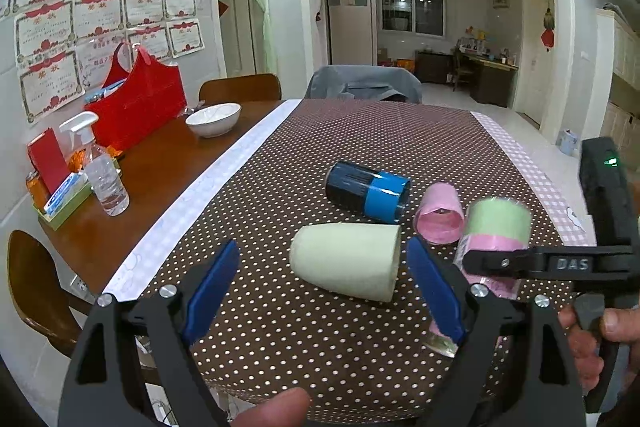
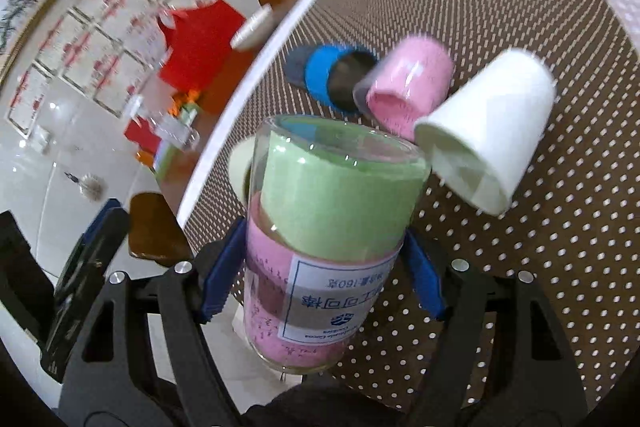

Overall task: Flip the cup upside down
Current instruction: 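Lift the canister with the right tool and turn its green lid upward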

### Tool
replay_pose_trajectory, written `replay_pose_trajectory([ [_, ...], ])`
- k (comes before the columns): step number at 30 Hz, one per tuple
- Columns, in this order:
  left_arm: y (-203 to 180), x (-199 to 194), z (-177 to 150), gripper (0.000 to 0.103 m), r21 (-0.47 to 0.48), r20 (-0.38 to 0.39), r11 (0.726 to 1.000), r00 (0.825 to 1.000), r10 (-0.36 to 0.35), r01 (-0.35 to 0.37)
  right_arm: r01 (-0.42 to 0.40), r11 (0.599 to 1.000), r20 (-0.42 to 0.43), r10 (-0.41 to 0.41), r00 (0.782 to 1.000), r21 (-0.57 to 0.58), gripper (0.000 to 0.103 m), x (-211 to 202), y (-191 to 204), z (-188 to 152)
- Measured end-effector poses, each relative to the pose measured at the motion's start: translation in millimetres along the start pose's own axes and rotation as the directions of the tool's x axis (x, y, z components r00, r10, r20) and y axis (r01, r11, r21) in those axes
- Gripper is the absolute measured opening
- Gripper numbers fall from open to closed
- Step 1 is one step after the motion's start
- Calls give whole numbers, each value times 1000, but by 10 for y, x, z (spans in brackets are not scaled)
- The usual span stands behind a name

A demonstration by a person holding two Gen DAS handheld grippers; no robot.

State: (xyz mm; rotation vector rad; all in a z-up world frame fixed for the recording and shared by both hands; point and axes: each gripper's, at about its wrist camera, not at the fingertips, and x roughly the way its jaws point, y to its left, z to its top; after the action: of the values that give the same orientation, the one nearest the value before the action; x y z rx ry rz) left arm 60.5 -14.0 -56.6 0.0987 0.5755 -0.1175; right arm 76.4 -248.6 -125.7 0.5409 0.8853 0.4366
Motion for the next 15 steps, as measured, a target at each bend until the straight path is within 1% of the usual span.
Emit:
replay_pose_trajectory([
  [3,-123,-12,31,84,18,5,1000,1000,-13,13,14,999,91,-10,996,-43,72,-187,75,2],
  [5,-223,-12,52,84,30,7,999,1000,-27,27,48,995,180,-31,983,-88,72,-400,142,-5],
  [7,-327,-18,70,84,44,11,998,999,-43,42,91,988,257,-58,965,-121,72,-602,192,-19],
  [8,-377,-23,78,84,51,13,998,999,-49,49,120,983,295,-75,952,-136,72,-692,214,-31],
  [10,-468,-30,90,84,63,15,996,998,-62,61,198,966,379,-123,917,-165,72,-904,234,-54],
  [12,-545,-36,98,84,74,16,995,997,-74,73,262,948,429,-164,888,-180,72,-1006,233,-64],
  [13,-594,-40,102,84,80,16,994,997,-82,80,302,935,455,-191,870,-185,72,-1066,208,-75],
  [15,-672,-46,109,84,90,17,992,996,-93,91,360,914,487,-233,842,-185,72,-1112,144,-86],
])
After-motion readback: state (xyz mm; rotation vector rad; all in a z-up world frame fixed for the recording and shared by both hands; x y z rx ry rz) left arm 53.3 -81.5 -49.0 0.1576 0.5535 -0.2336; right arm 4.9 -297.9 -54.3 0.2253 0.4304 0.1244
